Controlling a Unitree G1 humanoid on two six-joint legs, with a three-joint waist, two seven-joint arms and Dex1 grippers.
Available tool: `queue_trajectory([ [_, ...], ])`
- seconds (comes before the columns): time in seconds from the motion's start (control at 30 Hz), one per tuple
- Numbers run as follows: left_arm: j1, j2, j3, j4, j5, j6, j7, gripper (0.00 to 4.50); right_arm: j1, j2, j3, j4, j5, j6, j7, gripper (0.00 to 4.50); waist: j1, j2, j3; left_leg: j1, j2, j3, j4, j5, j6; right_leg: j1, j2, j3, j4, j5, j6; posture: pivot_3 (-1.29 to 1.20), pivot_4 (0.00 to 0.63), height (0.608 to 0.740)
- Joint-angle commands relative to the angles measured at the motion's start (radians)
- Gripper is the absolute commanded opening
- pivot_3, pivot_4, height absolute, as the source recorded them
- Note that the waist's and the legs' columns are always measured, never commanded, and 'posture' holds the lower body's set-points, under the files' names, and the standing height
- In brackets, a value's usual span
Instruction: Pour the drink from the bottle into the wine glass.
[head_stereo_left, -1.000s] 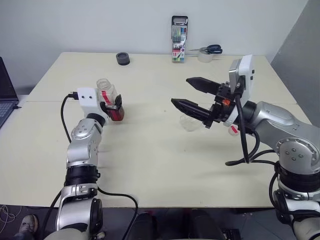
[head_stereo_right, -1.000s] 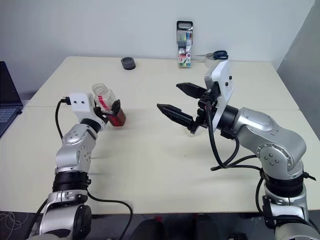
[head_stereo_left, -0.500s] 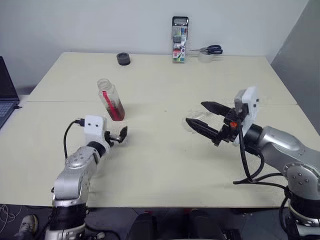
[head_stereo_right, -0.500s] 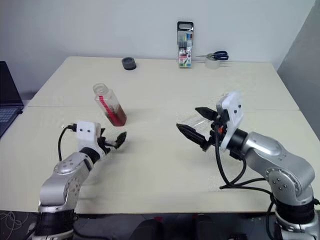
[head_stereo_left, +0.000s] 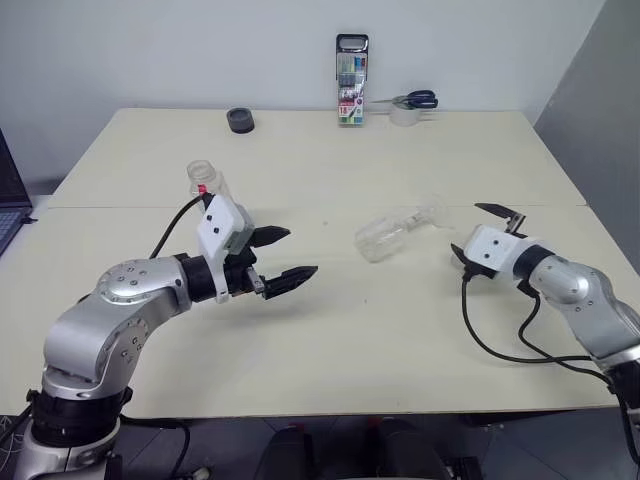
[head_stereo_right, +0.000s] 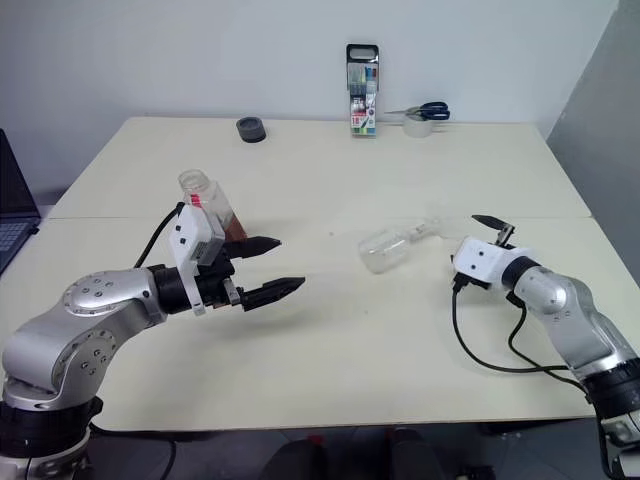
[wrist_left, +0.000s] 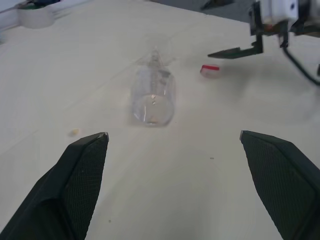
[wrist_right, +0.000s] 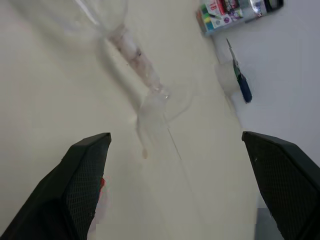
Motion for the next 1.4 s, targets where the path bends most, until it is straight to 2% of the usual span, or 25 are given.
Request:
queue_trajectory([
  [0.03, -0.022, 0.007, -0.005, 0.024, 0.004, -0.037, -0.026, 4.49, -0.108, 0.028, 0.059, 0.173, -0.167, -0.189, -0.071, 4.50, 0.001, 0.000, 0.000, 0.000, 0.000, 0.000, 0.000, 0.000, 0.000, 0.000, 0.000, 0.000, 0.000, 0.000, 0.000, 0.00, 0.150, 0.740],
  [0.3, -0.005, -0.007, -0.019, 0.060, 0.036, -0.076, -0.021, 4.49, -0.332, 0.165, 0.143, 0.530, -0.345, -0.358, -0.194, 4.50, 0.003, 0.000, 0.000, -0.001, 0.000, 0.000, 0.001, 0.000, 0.000, 0.000, -0.001, 0.000, 0.000, 0.000, 0.000, 0.00, 0.150, 0.740],
  [0.6, -0.010, -0.037, -0.043, 0.050, 0.040, -0.079, 0.002, 4.49, -0.526, 0.269, 0.227, 0.869, -0.471, -0.416, -0.334, 4.50, 0.003, 0.000, 0.000, -0.001, -0.001, 0.000, 0.001, 0.000, 0.000, 0.000, -0.001, 0.000, 0.000, 0.000, 0.000, 0.00, 0.150, 0.740],
  [0.8, -0.017, -0.048, -0.048, 0.053, 0.040, -0.081, 0.015, 4.49, -0.601, 0.302, 0.267, 0.982, -0.515, -0.431, -0.390, 4.50, 0.002, 0.000, 0.000, -0.001, -0.001, 0.000, 0.001, 0.000, 0.000, 0.000, -0.001, 0.000, 0.000, 0.000, 0.000, 0.00, 0.150, 0.740],
  [1.03, -0.033, -0.060, -0.051, 0.064, 0.044, -0.082, 0.017, 4.49, -0.639, 0.320, 0.311, 1.024, -0.560, -0.456, -0.441, 4.50, 0.001, 0.000, 0.000, -0.001, -0.001, 0.000, 0.001, 0.000, 0.000, 0.000, -0.001, 0.000, 0.001, 0.000, 0.000, 0.00, 0.150, 0.740],
  [1.13, -0.038, -0.063, -0.051, 0.070, 0.045, -0.082, 0.017, 4.50, -0.645, 0.327, 0.317, 1.035, -0.566, -0.462, -0.445, 3.86, 0.001, 0.000, 0.000, -0.001, -0.001, 0.000, 0.001, 0.000, 0.000, 0.000, -0.001, 0.000, 0.001, 0.000, 0.000, 0.00, 0.150, 0.740],
  [1.4, -0.049, -0.075, -0.048, 0.074, 0.039, -0.073, 0.025, 4.50, -0.664, 0.327, 0.327, 1.046, -0.582, -0.459, -0.474, 1.08, 0.001, 0.000, 0.000, -0.001, -0.001, 0.000, 0.001, 0.000, 0.000, 0.000, -0.002, 0.000, 0.001, 0.000, 0.000, 0.00, 0.150, 0.740],
])
